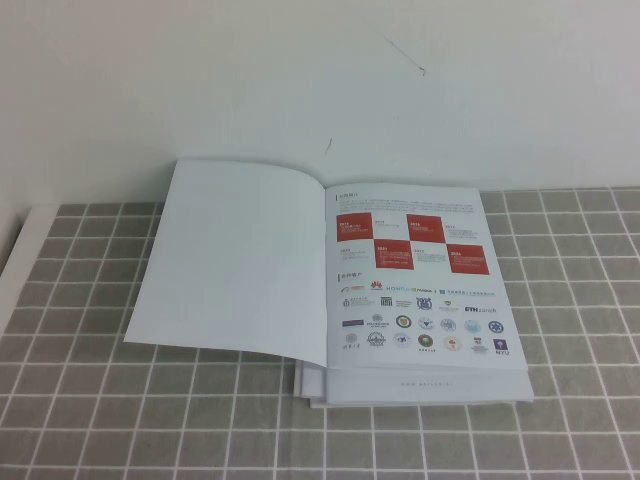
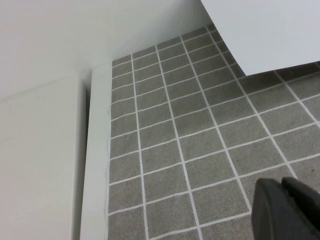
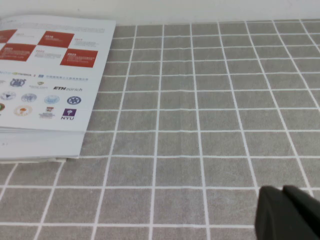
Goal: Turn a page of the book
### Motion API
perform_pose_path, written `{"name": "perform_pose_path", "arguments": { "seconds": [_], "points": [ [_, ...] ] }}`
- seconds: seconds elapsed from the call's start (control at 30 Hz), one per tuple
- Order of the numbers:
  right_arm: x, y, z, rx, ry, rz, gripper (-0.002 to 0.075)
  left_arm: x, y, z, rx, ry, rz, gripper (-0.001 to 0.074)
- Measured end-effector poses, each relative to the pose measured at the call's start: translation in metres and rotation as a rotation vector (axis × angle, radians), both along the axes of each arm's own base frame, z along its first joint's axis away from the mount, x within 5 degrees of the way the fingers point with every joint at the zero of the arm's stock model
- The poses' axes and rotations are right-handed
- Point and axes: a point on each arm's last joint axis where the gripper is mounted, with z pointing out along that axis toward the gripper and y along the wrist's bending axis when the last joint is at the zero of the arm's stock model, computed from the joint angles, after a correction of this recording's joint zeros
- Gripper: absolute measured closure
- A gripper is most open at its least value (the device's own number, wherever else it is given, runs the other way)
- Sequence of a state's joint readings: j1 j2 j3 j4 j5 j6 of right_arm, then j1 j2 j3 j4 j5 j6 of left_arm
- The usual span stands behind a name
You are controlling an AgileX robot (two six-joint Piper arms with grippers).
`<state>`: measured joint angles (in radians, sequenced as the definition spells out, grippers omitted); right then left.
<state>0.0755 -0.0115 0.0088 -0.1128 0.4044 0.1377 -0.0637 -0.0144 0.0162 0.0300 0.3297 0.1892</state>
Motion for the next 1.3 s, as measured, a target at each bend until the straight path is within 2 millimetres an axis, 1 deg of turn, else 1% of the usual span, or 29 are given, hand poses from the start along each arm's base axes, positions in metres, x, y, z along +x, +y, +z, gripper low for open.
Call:
{"name": "perform_pose_path", "arguments": {
  "seconds": [0.13,0.33,0.77,1.03,1.17,1.3],
  "points": [
    [0.000,0.000,0.000,0.000,0.000,0.000,0.0729,0.000,-0.001,0.000,-0.016,0.001,-0.001,0.0738],
    [0.000,0.000,0.000,0.000,0.000,0.000,0.0729,0.000,-0.003,0.000,-0.136,0.009,0.000,0.0738],
    [0.000,0.000,0.000,0.008,0.000,0.001,0.0729,0.000,-0.004,0.000,-0.157,0.010,0.001,0.0738],
    [0.000,0.000,0.001,0.010,-0.007,0.002,0.0729,0.001,-0.004,0.003,-0.173,-0.035,0.001,0.0738],
    [0.002,0.001,0.002,0.017,-0.062,0.008,0.0729,0.002,-0.005,0.007,-0.215,-0.074,0.000,0.0738],
    [0.006,0.003,0.012,0.027,-0.195,0.021,0.0729,0.003,-0.004,0.019,-0.327,-0.207,0.007,0.0738]
  ]
}}
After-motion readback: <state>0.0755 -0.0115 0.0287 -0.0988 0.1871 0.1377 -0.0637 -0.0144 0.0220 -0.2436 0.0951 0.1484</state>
